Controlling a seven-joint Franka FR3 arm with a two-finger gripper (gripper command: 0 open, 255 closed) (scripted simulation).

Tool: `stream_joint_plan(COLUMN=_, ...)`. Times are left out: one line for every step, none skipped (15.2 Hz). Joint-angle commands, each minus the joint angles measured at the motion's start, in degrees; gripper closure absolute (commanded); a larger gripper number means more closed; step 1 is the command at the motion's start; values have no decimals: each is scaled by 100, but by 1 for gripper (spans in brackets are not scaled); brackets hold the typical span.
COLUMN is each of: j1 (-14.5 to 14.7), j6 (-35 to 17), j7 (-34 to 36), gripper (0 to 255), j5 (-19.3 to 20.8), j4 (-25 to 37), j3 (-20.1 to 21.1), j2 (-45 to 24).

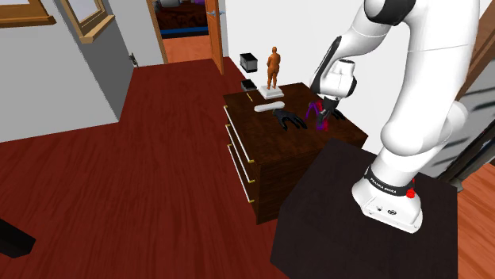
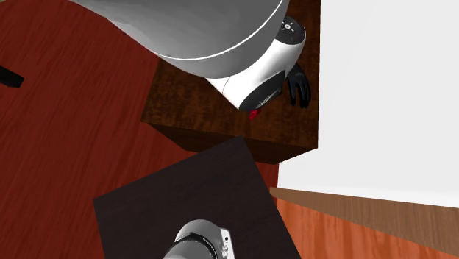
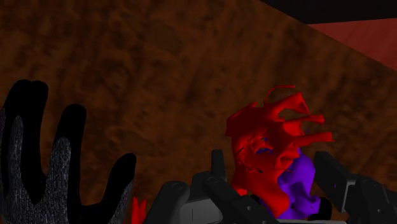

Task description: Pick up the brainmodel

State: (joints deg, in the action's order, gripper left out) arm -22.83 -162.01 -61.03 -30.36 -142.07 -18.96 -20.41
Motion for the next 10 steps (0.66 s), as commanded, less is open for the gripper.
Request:
stream_joint_plan(j1=129, j6=115, j7=154, gripper=255, j5=200, j4=-66, j3=-172, j2=186)
stream_joint_plan(j1=191, j6=174, j7=237, gripper=255, j5=305, j4=-90, j3=-255, j2=274)
stream_joint_plan(j1=251, j6=234, j7=321, gripper=255, j5=413, j4=-112, j3=-336, j2=362)
stream_joint_plan(j1=309, j6=294, j7=406, gripper=255, j5=523, j4=-133, j3=-415, j2=450)
stream_joint_plan(j1=365, j6=354, j7=493, gripper=255, j5=636, j4=-153, j3=-492, j2=539)
stream_joint_plan(j1=418, j6=415, j7=581, gripper=255, j5=751, j4=-170, j3=-567, j2=628)
stream_joint_plan(j1=468, j6=477, j7=670, gripper=255, j5=868, j4=-186, j3=-640, j2=718)
stream_joint_plan(j1=515, j6=540, j7=760, gripper=255, j5=987, j4=-201, j3=-708, j2=808)
stream_joint_plan(j1=519, j6=549, j7=775, gripper=255, j5=1006, j4=-203, j3=-716, j2=821)
stream_joint_plan(j1=518, j6=549, j7=775, gripper=255, j5=1007, j4=-203, j3=-715, j2=822)
